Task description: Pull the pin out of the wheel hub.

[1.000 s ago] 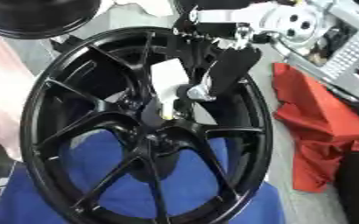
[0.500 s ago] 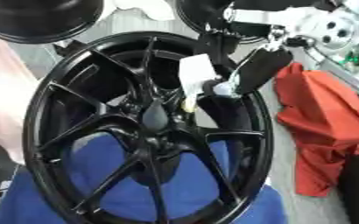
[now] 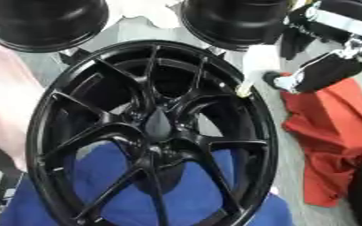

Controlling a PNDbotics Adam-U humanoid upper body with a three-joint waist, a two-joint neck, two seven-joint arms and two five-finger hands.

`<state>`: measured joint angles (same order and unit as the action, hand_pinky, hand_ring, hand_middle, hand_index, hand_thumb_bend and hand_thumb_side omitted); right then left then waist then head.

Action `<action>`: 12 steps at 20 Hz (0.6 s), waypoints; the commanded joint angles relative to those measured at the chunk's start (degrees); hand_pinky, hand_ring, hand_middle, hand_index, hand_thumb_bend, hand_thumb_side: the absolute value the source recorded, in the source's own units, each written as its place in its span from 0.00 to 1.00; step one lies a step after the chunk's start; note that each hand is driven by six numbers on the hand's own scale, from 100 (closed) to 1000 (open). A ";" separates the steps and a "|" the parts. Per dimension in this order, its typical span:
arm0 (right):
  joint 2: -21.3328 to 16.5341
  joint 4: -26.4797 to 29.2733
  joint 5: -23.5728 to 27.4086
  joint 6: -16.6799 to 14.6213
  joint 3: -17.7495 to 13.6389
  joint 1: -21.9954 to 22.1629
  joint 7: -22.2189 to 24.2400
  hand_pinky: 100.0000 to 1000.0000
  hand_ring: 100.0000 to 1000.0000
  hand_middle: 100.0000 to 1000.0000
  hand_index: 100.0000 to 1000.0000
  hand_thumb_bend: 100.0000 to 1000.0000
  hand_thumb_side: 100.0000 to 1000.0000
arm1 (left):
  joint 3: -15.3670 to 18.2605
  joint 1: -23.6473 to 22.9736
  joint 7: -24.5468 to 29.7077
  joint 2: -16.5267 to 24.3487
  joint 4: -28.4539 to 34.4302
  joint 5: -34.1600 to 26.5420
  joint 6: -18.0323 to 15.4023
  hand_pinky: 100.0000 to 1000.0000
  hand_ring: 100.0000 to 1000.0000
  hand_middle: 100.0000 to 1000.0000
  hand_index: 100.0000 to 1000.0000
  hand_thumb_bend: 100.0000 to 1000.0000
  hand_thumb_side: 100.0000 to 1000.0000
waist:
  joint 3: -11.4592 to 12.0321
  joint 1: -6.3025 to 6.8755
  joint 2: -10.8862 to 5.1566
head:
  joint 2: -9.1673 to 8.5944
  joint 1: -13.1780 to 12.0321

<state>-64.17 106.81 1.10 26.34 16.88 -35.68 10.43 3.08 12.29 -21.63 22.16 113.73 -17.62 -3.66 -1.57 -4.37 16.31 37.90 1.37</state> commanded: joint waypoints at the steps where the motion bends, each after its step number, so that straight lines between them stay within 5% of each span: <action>1: -3.14 -3.06 1.67 -0.01 -4.99 1.58 -3.97 0.64 0.51 0.41 0.46 0.15 0.00 | 0.66 0.59 -0.15 0.37 0.86 0.31 -0.19 0.82 0.67 0.61 0.73 0.07 0.75 | -0.30 0.29 -0.58 | -0.80 -0.46; 12: -2.91 -18.27 0.81 0.11 -18.36 10.78 -11.53 0.65 0.55 0.47 0.53 0.22 0.00 | 1.21 0.51 -0.82 0.40 0.86 0.83 -0.52 0.82 0.66 0.61 0.73 0.06 0.75 | -1.53 0.82 0.48 | -0.67 -1.42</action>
<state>-64.85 90.32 2.68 26.46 1.04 -24.52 -0.40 3.70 12.29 -22.24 22.14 113.73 -17.15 -4.06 -2.91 -3.59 17.55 37.86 0.11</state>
